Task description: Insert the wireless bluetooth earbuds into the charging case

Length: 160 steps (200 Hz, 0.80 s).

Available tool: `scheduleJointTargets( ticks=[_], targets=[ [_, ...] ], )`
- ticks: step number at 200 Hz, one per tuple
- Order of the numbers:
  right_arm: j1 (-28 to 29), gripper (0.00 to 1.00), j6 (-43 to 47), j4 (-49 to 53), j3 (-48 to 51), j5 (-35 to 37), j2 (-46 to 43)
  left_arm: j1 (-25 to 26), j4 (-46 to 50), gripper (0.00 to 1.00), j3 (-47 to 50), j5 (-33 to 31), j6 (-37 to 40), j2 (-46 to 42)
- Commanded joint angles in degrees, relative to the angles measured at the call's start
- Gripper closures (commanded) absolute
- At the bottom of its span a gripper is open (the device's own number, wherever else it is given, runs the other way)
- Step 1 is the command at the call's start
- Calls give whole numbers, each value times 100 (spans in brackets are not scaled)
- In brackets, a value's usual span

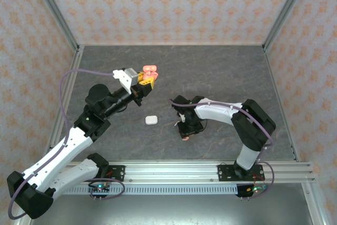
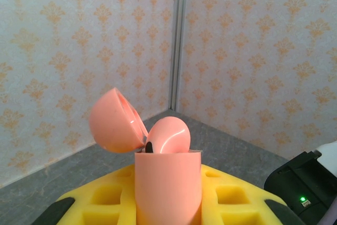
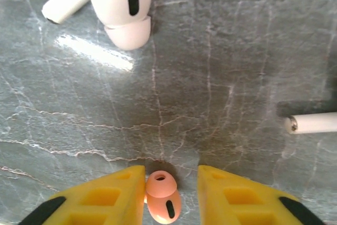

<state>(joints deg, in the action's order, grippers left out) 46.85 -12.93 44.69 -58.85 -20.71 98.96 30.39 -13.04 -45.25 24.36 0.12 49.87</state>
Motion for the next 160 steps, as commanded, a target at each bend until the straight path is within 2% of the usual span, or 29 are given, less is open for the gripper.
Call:
scheduleJointTargets(
  ticks=[1, 17, 35, 93, 160],
  targets=[
    [43, 59, 33, 318, -109, 308, -203, 28, -66, 100, -78, -114, 127, -98],
    [77, 54, 62, 417, -144, 410, -202, 34, -85, 100, -78, -116, 120, -91],
    [177, 51, 71, 494, -186, 527, -188, 33, -85, 100, -94, -116, 121, -79],
    [428, 50, 46, 549, -346, 761, 38, 25, -60, 100, -113, -124, 129, -80],
    [448, 50, -36, 349, -390, 868, 79, 30, -67, 100, -108, -123, 132, -59]
  ],
)
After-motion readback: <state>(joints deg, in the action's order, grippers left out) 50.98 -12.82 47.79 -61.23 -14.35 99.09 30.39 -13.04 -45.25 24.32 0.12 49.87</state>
